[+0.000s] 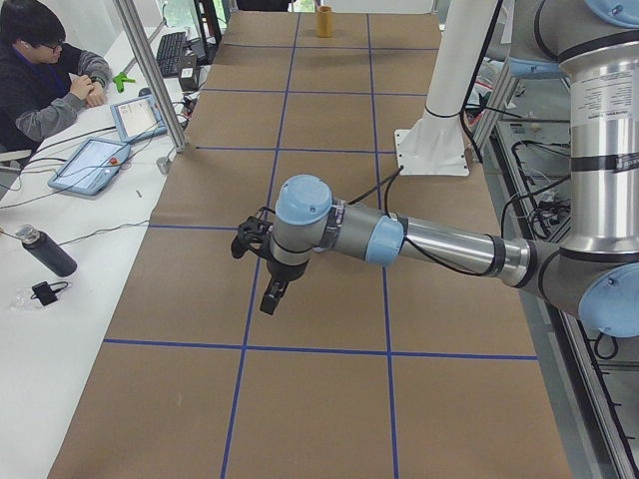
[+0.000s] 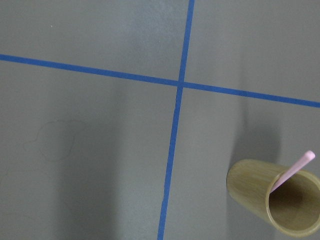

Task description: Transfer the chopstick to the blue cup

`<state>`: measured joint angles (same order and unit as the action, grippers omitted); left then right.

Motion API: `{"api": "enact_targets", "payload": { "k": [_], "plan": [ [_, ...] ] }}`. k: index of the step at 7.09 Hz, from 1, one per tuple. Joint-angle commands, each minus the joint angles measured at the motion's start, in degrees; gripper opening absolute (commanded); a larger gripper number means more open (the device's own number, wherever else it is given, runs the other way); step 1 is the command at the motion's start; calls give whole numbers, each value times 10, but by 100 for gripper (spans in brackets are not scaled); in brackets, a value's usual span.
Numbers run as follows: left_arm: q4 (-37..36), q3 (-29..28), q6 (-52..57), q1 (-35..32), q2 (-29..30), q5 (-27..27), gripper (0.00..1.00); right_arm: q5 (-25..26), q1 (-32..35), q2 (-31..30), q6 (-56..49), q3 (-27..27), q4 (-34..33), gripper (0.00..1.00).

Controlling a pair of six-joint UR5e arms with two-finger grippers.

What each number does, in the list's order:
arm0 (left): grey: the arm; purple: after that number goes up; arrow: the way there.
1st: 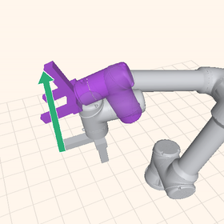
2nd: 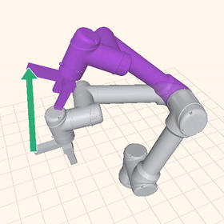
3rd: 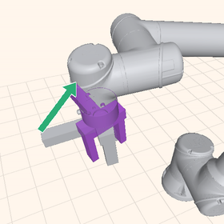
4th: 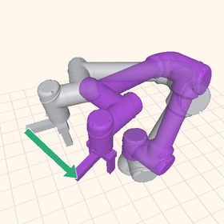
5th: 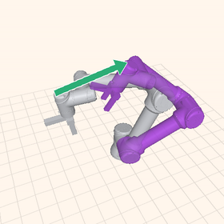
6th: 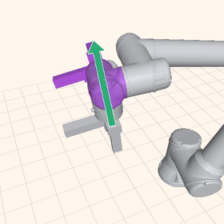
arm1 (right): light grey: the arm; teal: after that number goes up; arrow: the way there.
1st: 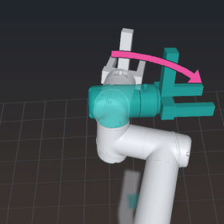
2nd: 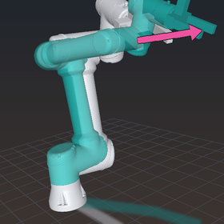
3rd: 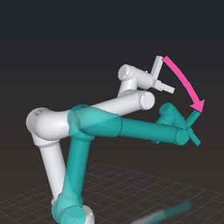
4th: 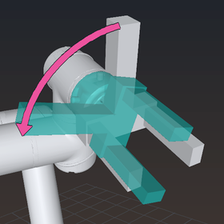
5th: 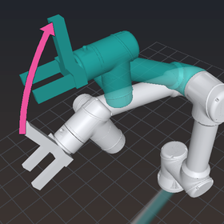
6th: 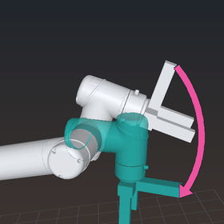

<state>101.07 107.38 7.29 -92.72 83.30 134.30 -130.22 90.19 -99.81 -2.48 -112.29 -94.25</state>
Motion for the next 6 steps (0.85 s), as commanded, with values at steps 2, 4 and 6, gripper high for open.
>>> {"api": "enact_targets", "payload": {
  "k": [2, 4, 6],
  "plan": [
    [113, -59, -18, 0, 25, 49, 98, -73, 25, 2, -7, -5, 0, 100],
    [115, -29, -107, 31, 26, 79, 99, -77, 25, 10, 55, -34, 6, 100],
    [168, -12, -302, 121, 35, 83, 99, -67, -32, 11, 208, -60, 49, 100]
  ]
}}
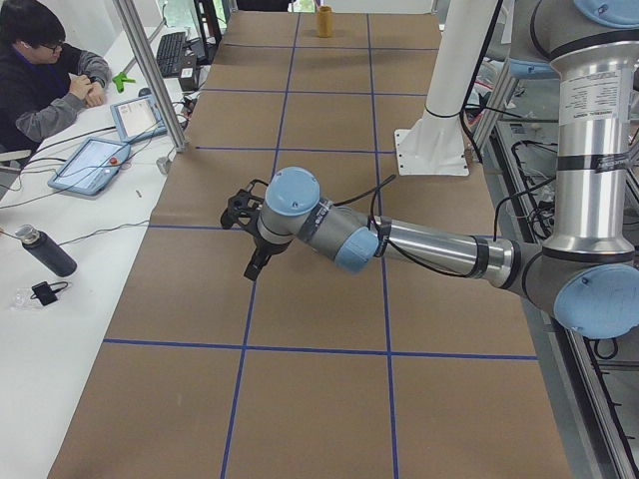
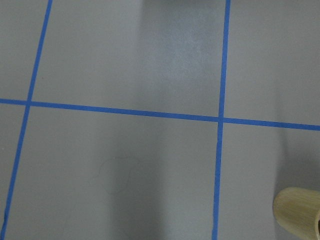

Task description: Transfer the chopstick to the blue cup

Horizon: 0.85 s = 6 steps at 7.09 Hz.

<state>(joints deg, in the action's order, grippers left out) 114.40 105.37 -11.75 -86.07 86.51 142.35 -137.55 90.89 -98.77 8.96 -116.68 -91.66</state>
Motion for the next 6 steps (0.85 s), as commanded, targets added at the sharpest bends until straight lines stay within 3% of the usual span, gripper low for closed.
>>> {"api": "enact_targets", "payload": {
  "k": [1, 2, 4, 6],
  "plan": [
    [44, 18, -169, 110, 4, -45, 99, 58, -98, 1, 187, -33, 53, 100],
    [43, 35, -220, 170, 3, -104, 99, 91, -145, 1, 259, -38, 81, 100],
    [42, 35, -261, 256, 1, -178, 98, 135, -193, 1, 297, -37, 92, 100],
    [43, 34, -295, 326, -3, -199, 98, 134, -194, 1, 297, -37, 99, 100]
  ]
}}
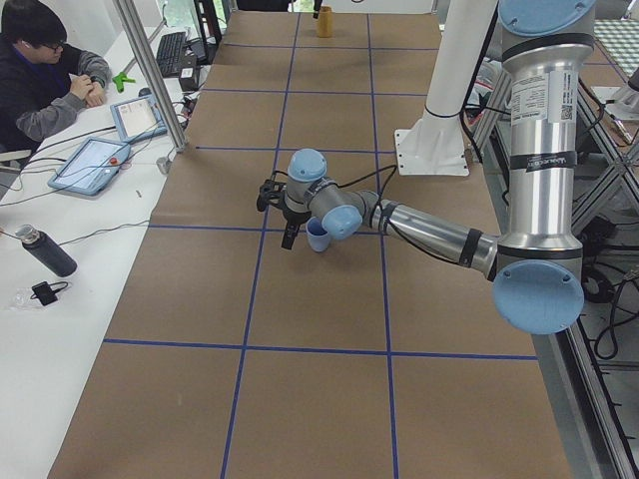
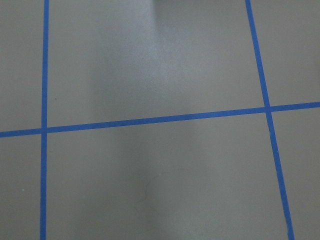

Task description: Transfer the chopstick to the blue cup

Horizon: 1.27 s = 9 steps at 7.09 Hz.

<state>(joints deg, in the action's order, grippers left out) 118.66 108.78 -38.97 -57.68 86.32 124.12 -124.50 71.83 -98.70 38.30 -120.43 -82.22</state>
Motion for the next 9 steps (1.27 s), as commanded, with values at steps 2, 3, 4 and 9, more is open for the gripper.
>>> {"api": "enact_targets", "payload": {
  "k": [2, 3, 4, 9],
  "plan": [
    [2, -4, -24, 79, -2, -44, 98, 5, -5, 0, 4, 2, 5, 100],
    [2, -13, -23, 97, -1, -58, 94, 5, -5, 0, 4, 2, 5, 100],
    [2, -23, -22, 113, 3, -82, 61, 5, -5, 0, 4, 3, 5, 100],
    [-4, 14, -17, 119, 14, -49, 0, 6, -5, 1, 4, 5, 5, 100]
  ]
}}
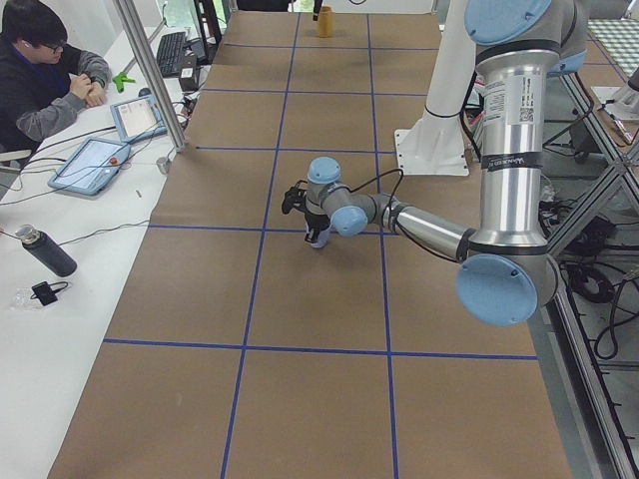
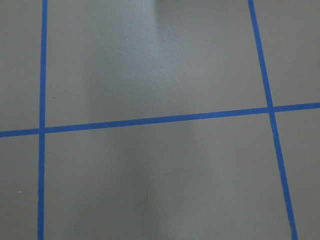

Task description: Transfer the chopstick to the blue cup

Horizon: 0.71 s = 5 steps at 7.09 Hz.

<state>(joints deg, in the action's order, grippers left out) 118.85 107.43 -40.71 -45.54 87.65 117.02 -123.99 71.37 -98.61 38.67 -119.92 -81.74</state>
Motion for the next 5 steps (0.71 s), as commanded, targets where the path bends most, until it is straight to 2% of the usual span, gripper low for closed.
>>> {"api": "enact_targets", "payload": {
  "k": [1, 2, 3, 5],
  "plan": [
    [-10, 37, -6, -21, 13, 58, 0, 0, 0, 0, -1, 0, 1, 100],
    [-28, 34, -18, -24, 56, 58, 0, 0, 0, 1, 0, 0, 1, 100],
    [-96, 37, -99, -24, 127, 49, 0, 0, 0, 1, 0, 0, 0, 100],
    [-290, 37, -178, 37, 286, -27, 0, 0, 0, 0, 0, 1, 0, 100]
  ]
}}
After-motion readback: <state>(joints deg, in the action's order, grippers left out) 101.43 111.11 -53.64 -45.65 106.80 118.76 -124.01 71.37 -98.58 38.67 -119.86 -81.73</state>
